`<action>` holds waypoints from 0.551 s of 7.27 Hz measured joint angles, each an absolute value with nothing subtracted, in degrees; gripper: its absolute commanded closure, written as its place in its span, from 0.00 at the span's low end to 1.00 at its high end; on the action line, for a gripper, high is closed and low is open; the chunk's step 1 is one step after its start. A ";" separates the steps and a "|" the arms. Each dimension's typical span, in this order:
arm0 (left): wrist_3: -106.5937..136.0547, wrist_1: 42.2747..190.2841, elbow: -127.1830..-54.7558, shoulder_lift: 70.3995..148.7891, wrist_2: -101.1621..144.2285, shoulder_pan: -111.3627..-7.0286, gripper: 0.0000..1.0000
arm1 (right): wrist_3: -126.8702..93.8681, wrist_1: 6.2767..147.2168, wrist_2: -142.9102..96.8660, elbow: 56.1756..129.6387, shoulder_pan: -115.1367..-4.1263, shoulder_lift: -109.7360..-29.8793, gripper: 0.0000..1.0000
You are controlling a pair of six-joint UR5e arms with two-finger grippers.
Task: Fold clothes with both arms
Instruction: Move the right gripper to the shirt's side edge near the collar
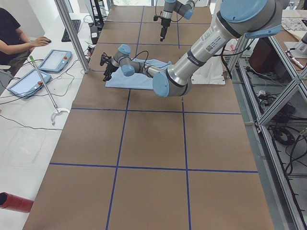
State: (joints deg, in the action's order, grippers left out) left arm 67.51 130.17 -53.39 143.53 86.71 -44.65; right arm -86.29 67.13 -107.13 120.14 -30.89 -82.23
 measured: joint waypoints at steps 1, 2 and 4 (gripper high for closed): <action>65.12 129.87 -56.08 141.52 88.94 -45.24 0.00 | -84.34 72.77 -107.10 119.24 -30.75 -78.43 0.00; 62.60 129.43 -60.70 138.06 91.85 -45.55 0.00 | -82.22 79.58 -106.36 118.01 -30.29 -73.51 0.00; 56.89 128.66 -73.07 128.83 97.49 -45.94 0.00 | -80.10 86.16 -100.04 112.46 -27.38 -65.67 0.00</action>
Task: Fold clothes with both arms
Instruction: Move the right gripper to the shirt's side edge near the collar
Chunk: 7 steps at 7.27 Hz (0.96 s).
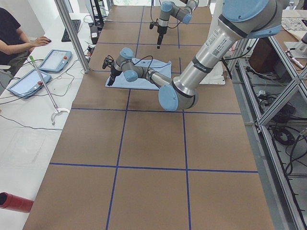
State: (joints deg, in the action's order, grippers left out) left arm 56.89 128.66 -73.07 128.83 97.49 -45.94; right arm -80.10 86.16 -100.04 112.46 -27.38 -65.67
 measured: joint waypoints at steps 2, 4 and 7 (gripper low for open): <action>55.09 128.40 -80.68 123.55 100.66 -46.03 0.00 | -77.98 87.24 -93.92 107.05 -23.37 -61.32 0.00; 54.81 128.28 -82.16 122.08 101.20 -46.04 0.00 | -74.91 88.55 -90.73 105.03 -20.02 -60.06 0.00; 54.97 128.32 -82.33 121.75 101.25 -45.88 0.00 | -73.12 90.27 -88.53 101.88 -16.61 -58.32 0.00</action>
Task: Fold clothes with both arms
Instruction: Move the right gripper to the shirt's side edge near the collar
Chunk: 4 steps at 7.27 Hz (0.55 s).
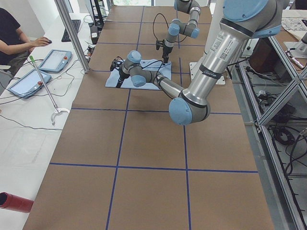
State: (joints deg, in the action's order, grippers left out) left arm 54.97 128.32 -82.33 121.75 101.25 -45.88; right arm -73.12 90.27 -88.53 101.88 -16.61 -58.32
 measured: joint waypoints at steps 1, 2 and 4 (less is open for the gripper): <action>55.19 128.32 -82.30 121.75 101.25 -45.79 0.00 | -72.67 90.40 -88.57 101.53 -16.09 -58.07 0.00; 55.37 128.34 -82.26 121.78 101.25 -45.66 0.00 | -72.35 90.60 -88.63 101.38 -15.82 -58.14 0.00; 55.52 128.52 -82.23 121.86 101.25 -45.49 0.00 | -71.10 92.42 -88.87 101.38 -15.70 -58.15 0.00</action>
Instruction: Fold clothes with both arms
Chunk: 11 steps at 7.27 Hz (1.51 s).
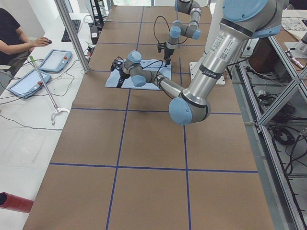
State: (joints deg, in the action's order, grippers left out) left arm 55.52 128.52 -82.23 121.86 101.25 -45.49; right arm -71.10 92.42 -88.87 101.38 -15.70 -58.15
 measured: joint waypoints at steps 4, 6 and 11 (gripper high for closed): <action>55.57 128.90 -82.23 122.09 101.31 -45.15 0.00 | -68.57 95.54 -89.41 101.59 -16.41 -58.42 0.00; 55.62 128.93 -82.29 122.29 101.33 -45.04 0.00 | -67.39 95.84 -89.97 101.87 -17.41 -59.02 0.00; 55.56 129.02 -82.42 122.66 101.34 -44.15 0.00 | -63.51 96.61 -91.40 108.84 -19.86 -66.27 0.00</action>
